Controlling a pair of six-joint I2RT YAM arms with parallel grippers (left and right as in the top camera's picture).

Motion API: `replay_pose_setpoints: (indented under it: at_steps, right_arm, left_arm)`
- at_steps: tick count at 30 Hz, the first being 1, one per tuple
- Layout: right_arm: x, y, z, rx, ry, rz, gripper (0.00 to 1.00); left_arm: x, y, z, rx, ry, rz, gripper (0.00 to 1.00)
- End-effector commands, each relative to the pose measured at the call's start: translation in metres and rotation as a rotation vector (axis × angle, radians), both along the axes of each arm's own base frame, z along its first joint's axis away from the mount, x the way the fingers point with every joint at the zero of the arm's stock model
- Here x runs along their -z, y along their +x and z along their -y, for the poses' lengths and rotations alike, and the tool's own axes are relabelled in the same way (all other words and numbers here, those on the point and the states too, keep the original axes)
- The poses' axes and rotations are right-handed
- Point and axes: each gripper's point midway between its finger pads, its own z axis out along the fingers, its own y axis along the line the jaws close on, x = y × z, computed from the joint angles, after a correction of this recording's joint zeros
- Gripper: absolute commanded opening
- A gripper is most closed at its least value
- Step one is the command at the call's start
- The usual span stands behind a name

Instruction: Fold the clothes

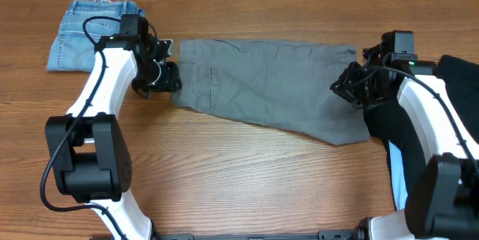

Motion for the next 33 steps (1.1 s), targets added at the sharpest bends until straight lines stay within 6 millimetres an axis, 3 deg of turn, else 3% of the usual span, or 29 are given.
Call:
replay_pose_setpoints:
  at_steps: [1, 10, 19, 22, 28, 33]
  right_arm:
    - [-0.023, -0.005, 0.006, -0.048, -0.058, 0.061, 0.14]
    - [-0.019, -0.032, 0.003, -0.056, -0.044, -0.049, 0.14]
    - [-0.018, -0.038, 0.002, -0.056, -0.041, -0.073, 0.13]
    - [-0.017, -0.040, 0.002, -0.057, -0.040, -0.083, 0.13]
    - [-0.017, -0.041, 0.002, -0.063, -0.044, -0.084, 0.13]
    - [-0.017, -0.042, 0.002, -0.062, -0.045, -0.088, 0.13]
  left_arm:
    - [0.013, -0.008, -0.009, -0.032, 0.027, -0.034, 0.49]
    - [0.049, -0.032, 0.018, -0.030, -0.133, -0.071, 0.53]
    - [0.067, -0.026, 0.009, -0.056, -0.081, -0.018, 0.51]
    - [0.069, -0.026, 0.004, -0.061, -0.052, -0.014, 0.45]
    - [0.066, -0.013, 0.005, -0.090, -0.061, 0.030, 0.49]
    - [0.067, -0.019, 0.011, -0.073, -0.058, 0.009, 0.19]
